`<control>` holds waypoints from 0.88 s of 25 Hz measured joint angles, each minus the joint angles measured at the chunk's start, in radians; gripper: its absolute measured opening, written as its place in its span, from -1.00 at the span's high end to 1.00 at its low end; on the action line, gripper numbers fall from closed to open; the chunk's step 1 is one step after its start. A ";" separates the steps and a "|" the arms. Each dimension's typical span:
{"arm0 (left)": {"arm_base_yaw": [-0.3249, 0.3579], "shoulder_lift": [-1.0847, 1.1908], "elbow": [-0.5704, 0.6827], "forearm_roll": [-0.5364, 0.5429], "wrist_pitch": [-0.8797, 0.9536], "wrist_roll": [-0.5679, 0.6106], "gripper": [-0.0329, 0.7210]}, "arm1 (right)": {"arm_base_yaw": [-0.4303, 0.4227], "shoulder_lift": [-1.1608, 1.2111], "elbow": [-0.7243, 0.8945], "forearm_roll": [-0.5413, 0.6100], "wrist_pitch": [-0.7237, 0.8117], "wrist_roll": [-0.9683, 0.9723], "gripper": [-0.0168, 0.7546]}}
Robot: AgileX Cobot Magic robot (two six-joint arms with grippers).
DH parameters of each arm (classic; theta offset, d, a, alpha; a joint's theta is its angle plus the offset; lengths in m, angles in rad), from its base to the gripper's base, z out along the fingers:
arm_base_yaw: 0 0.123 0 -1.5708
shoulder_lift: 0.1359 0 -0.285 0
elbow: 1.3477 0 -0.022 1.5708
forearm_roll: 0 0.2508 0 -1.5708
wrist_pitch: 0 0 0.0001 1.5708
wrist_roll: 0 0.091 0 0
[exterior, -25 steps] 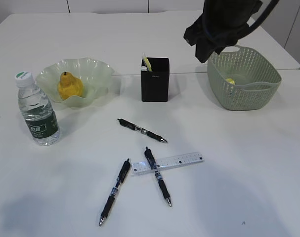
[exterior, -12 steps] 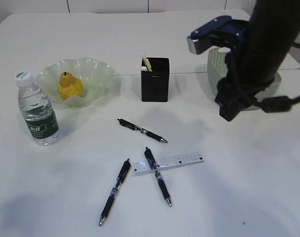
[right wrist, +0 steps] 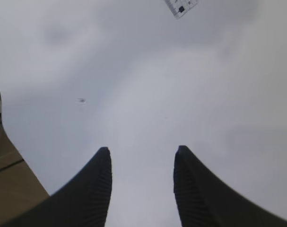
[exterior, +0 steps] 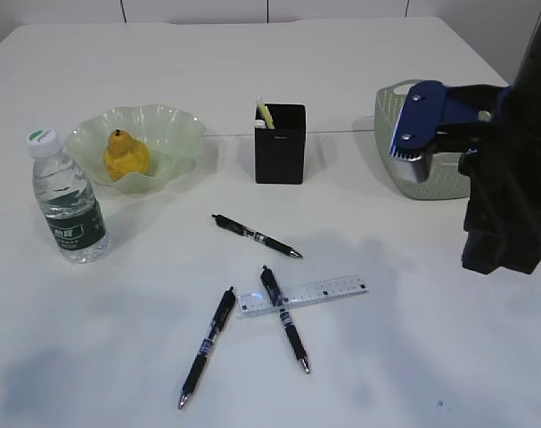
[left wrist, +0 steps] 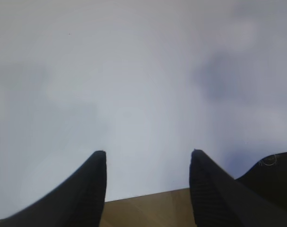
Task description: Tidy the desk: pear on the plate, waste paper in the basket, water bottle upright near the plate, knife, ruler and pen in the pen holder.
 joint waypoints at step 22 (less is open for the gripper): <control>0.000 0.000 0.000 -0.004 0.000 0.000 -0.13 | 0.000 0.247 -0.120 0.247 -0.212 -0.327 0.04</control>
